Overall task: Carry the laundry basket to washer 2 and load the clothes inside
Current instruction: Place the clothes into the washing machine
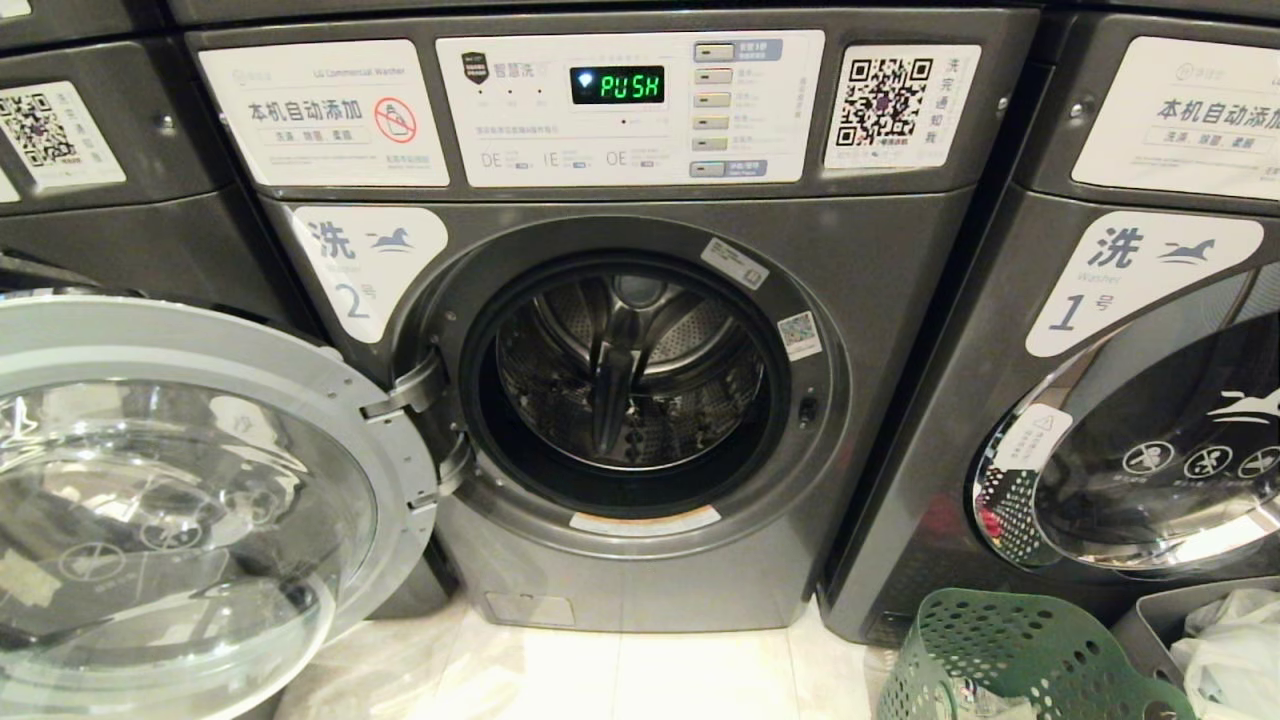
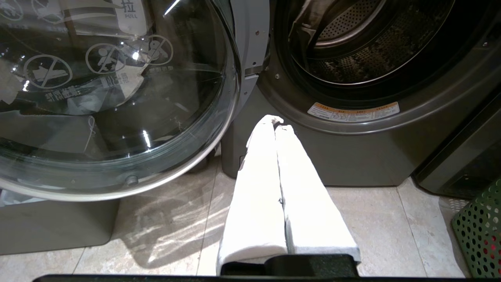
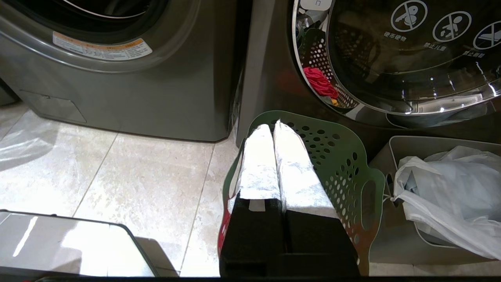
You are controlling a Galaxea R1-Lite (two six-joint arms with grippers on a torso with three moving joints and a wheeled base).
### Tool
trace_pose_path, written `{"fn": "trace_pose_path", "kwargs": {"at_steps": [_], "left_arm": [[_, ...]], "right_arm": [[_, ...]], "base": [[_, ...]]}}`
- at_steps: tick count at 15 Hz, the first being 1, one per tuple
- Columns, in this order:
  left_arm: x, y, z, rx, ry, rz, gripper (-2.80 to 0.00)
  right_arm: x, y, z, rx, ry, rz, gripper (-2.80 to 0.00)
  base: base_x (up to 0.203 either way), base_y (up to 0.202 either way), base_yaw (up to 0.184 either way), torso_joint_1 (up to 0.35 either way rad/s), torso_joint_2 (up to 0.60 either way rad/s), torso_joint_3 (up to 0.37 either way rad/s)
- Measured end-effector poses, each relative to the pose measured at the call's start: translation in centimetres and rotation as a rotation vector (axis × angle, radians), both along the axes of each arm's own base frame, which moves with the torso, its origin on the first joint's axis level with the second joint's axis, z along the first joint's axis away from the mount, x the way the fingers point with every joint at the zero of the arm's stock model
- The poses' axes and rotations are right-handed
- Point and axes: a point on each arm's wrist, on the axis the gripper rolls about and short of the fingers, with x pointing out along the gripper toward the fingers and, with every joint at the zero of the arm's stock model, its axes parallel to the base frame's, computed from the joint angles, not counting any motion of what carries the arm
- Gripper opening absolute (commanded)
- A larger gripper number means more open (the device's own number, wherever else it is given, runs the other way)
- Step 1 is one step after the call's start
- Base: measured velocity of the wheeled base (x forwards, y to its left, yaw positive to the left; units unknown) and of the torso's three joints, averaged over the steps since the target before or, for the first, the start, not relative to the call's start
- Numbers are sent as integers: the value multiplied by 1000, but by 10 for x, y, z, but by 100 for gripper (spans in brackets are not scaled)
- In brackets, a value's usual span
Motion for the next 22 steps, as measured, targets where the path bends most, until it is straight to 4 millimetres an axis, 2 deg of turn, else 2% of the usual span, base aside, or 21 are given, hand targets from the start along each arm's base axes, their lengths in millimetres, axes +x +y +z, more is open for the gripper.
{"fn": "trace_pose_path", "kwargs": {"at_steps": [17,22], "left_arm": [[0,0,0,0,0,0,-280],[0,0,0,0,0,0,-280]], "right_arm": [[0,0,0,0,1,0,-280],[0,0,0,-2,0,4,-280]], "base": [[0,0,0,2,3,-186],[0,0,0,3,3,-57]]}}
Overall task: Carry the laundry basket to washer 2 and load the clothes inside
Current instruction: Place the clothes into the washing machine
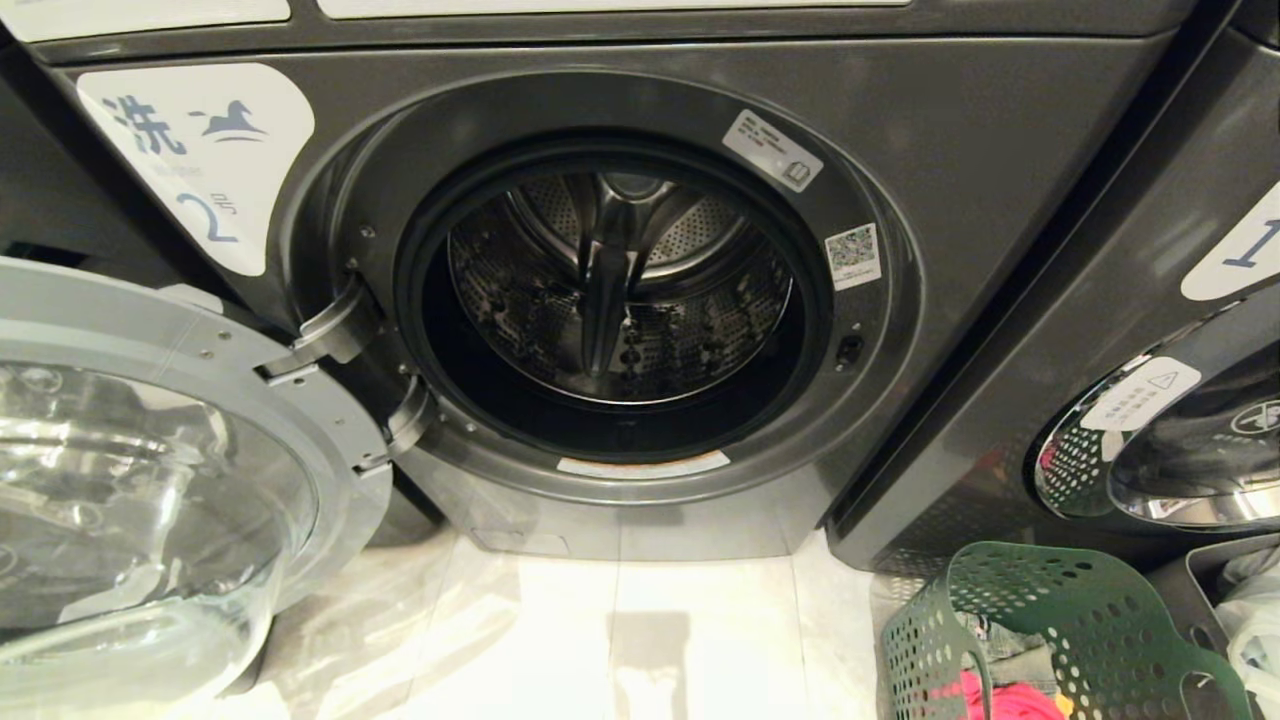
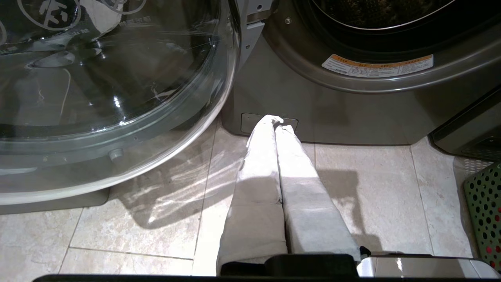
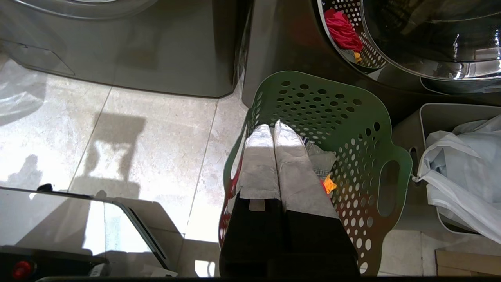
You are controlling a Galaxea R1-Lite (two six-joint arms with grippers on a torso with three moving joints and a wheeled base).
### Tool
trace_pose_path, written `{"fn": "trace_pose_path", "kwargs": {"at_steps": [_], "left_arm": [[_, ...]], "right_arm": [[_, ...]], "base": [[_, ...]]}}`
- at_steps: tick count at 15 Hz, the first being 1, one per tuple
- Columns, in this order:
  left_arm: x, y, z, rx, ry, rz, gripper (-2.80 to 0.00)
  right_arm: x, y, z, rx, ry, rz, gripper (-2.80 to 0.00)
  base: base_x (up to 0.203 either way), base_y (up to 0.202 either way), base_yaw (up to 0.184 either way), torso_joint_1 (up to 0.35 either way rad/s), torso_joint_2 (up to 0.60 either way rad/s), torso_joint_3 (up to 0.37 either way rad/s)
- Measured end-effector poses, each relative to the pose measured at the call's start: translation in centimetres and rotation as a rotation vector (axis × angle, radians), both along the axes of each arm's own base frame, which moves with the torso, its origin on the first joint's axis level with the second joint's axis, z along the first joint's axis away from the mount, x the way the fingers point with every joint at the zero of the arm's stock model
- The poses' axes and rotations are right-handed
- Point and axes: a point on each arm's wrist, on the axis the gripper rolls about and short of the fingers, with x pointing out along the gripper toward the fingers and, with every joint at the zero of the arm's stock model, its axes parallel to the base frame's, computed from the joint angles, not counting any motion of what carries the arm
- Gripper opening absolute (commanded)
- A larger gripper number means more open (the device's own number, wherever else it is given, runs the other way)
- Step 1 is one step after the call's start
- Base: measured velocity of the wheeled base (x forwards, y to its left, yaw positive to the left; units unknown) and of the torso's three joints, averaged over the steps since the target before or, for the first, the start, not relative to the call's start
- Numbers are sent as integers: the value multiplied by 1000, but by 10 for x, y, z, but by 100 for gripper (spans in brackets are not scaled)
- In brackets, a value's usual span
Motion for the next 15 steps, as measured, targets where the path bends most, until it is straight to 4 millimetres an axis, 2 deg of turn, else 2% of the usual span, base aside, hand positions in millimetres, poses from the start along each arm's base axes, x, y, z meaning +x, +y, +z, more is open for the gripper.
{"fn": "trace_pose_path", "kwargs": {"at_steps": [15], "left_arm": [[0,0,0,0,0,0,-280]], "right_arm": [[0,0,0,1,0,-6,-280]], "base": [[0,0,0,0,0,0]]}}
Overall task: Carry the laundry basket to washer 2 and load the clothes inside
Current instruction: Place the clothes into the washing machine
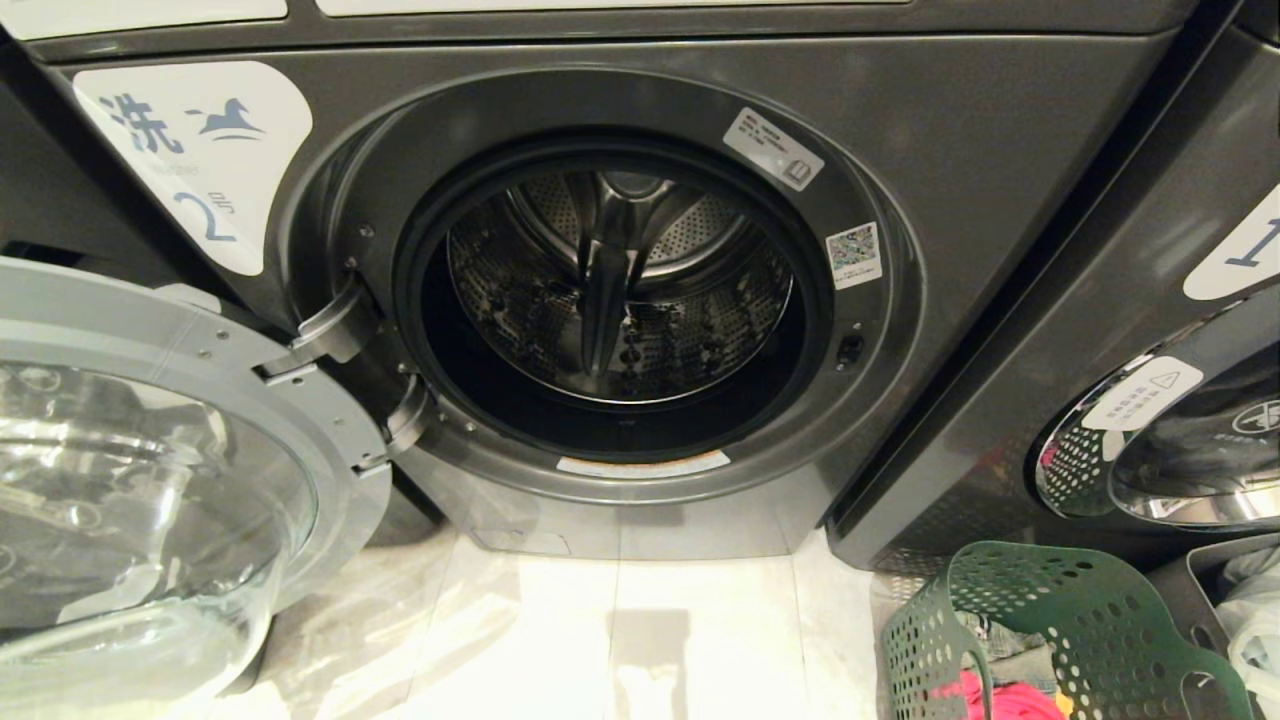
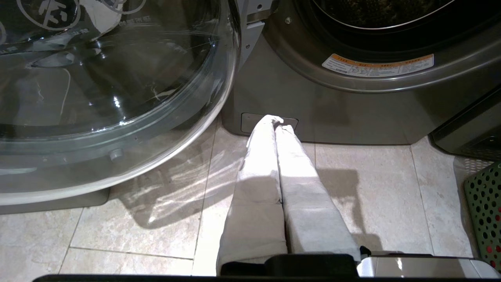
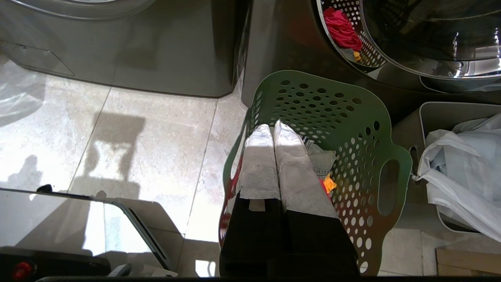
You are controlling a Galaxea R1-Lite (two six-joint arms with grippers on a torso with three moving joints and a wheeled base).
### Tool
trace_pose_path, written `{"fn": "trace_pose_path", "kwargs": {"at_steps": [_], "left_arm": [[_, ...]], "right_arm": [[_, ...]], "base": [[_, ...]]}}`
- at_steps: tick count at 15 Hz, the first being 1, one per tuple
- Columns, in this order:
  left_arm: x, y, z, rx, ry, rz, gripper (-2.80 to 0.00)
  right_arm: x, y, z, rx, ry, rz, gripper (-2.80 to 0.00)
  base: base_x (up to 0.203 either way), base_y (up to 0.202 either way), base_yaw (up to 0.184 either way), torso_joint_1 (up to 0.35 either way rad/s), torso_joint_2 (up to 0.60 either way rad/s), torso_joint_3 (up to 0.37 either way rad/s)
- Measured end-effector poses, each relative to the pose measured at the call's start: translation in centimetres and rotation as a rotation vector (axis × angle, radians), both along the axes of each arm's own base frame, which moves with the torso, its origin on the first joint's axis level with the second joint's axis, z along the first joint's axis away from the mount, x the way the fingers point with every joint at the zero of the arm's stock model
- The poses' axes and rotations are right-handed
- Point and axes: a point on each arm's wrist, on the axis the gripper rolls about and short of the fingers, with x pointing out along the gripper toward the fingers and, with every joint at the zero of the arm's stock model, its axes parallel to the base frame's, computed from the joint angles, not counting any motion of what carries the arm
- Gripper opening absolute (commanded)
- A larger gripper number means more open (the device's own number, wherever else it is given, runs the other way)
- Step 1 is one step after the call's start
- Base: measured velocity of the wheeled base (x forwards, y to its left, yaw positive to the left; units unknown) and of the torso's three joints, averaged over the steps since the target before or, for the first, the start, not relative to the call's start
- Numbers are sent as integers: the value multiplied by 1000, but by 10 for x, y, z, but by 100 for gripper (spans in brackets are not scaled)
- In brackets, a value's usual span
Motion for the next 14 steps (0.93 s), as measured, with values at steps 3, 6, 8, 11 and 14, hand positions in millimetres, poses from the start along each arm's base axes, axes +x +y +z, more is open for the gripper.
{"fn": "trace_pose_path", "kwargs": {"at_steps": [3,6,8,11,14], "left_arm": [[0,0,0,0,0,0,-280],[0,0,0,0,0,0,-280],[0,0,0,1,0,0,-280],[0,0,0,2,0,-1,-280],[0,0,0,2,0,0,-280]], "right_arm": [[0,0,0,-1,0,0,-280],[-2,-1,6,-26,-16,-26,-280],[-12,-1,35,-33,-108,-43,-280],[-18,-2,86,4,-125,-96,-280],[15,-3,117,113,65,-164,-280]], "base": [[0,0,0,0,0,0],[0,0,0,0,0,0],[0,0,0,0,0,0],[0,0,0,0,0,0],[0,0,0,0,0,0]]}}
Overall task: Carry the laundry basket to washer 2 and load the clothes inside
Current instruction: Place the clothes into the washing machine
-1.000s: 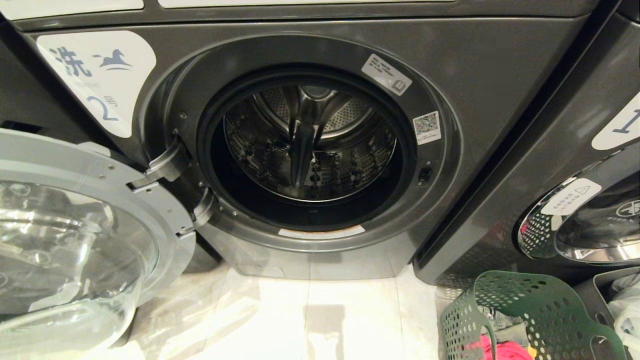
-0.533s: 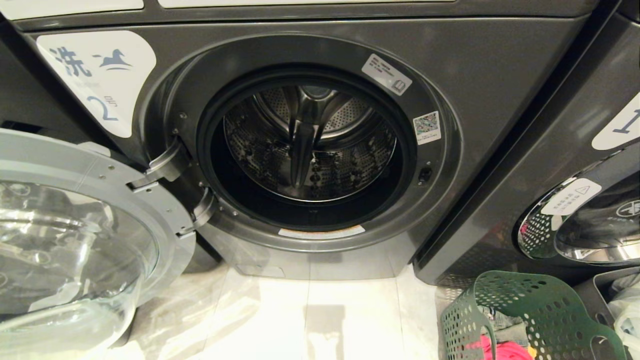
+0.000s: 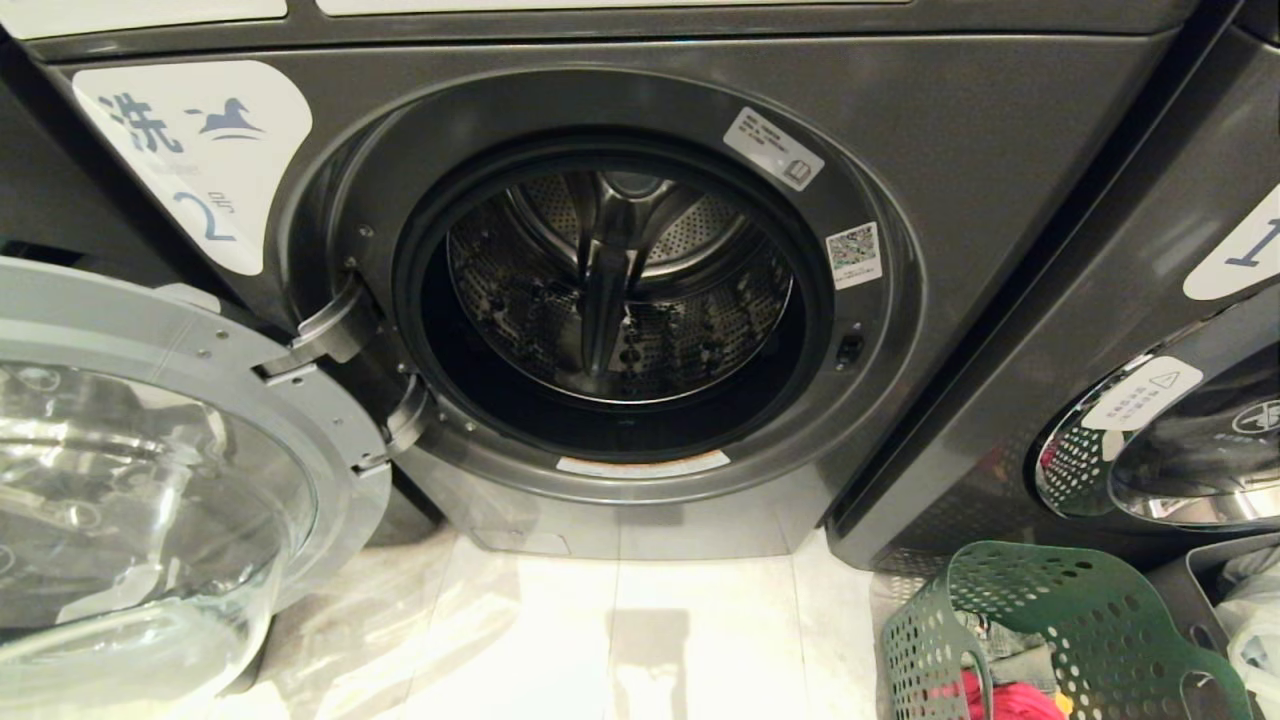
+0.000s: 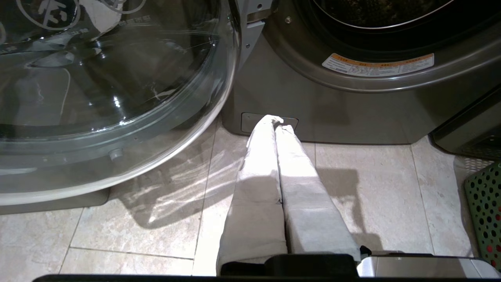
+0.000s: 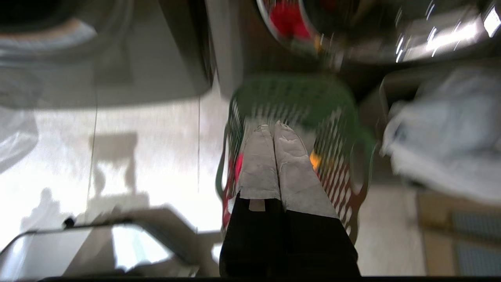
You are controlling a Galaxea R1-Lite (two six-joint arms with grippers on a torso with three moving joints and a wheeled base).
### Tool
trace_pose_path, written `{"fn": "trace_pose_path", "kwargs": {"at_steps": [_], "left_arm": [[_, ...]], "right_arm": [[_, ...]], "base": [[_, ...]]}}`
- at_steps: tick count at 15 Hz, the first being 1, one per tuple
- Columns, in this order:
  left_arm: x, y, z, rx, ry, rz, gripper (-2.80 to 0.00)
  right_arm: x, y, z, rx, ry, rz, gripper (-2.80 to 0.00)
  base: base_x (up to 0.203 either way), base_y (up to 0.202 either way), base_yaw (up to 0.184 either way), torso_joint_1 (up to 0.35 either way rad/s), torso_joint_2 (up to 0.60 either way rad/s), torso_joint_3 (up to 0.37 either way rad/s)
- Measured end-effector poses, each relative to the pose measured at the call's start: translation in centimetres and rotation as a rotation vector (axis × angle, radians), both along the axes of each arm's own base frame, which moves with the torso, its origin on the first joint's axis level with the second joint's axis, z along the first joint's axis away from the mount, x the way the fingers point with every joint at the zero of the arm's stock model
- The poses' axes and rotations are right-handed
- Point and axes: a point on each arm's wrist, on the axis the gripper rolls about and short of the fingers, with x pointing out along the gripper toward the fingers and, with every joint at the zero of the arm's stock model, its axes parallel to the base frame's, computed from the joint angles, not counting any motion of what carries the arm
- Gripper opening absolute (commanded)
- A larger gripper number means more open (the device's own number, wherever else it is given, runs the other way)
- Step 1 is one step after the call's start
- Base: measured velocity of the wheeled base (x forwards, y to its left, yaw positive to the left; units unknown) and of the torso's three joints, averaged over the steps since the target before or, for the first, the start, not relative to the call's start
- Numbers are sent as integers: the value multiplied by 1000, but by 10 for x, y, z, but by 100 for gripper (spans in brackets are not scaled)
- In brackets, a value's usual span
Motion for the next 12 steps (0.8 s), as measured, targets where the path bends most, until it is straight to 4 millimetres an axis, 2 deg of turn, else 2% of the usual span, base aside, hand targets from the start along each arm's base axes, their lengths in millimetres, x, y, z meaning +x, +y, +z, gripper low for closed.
{"fn": "trace_pose_path", "kwargs": {"at_steps": [1,3,6,9,12], "left_arm": [[0,0,0,0,0,0,-280],[0,0,0,-1,0,1,-280],[0,0,0,-1,0,0,-280],[0,0,0,-1,0,0,-280],[0,0,0,-1,0,0,-280]], "right_arm": [[15,0,-2,39,87,-19,-280],[39,-1,-28,92,311,-61,-280],[57,-3,-57,148,540,-135,-280],[81,-4,-67,260,670,-230,-280],[110,-5,-73,341,703,-303,-280]], "base": [[0,0,0,0,0,0],[0,0,0,0,0,0],[0,0,0,0,0,0],[0,0,0,0,0,0],[0,0,0,0,0,0]]}}
